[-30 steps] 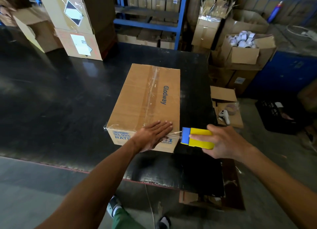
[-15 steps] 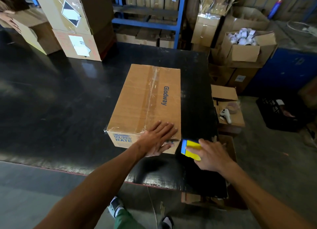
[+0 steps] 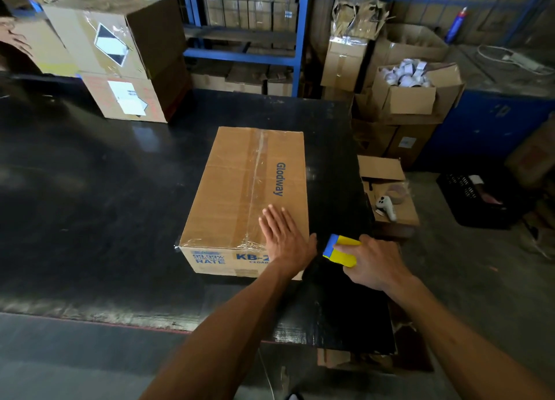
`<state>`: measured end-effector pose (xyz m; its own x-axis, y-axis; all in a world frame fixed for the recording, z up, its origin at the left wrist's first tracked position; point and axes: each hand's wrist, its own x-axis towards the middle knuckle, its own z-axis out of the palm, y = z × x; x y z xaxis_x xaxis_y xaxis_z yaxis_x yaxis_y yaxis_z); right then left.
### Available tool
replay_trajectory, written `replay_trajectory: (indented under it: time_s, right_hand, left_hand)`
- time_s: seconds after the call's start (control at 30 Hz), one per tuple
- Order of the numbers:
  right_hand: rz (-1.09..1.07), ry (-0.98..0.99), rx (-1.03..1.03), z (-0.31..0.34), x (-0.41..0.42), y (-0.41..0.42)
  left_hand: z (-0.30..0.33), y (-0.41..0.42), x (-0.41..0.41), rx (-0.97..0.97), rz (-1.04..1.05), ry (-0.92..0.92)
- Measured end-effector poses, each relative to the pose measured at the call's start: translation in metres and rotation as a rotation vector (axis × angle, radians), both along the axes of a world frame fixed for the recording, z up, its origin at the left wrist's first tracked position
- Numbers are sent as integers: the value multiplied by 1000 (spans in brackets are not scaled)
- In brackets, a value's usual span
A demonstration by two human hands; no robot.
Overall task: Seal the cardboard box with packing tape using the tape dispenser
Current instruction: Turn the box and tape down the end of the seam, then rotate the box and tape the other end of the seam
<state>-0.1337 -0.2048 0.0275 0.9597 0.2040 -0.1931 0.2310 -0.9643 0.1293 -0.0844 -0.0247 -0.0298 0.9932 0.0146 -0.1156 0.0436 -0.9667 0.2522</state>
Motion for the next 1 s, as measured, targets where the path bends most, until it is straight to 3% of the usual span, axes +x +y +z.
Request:
replay_trajectory:
  time_s: [0.23,0.43,0.57,0.77,1.0]
  right_hand:
    - [-283,-35,411,8,16,-9]
    - [-428,-19,788,16,33,4]
    - [-531,16,1029,20,43,26]
    - [-557,63,1157,28,50,50]
    - [-606,28,1275,37,70,68]
  left_hand:
    - [2,20,-4,62,-127,55]
    - [4,96,0,70,-276,28]
    - [8,116,1,-34,-68,45]
    - [12,119,12,30,-45,220]
    - [36,218,23,198,-213,369]
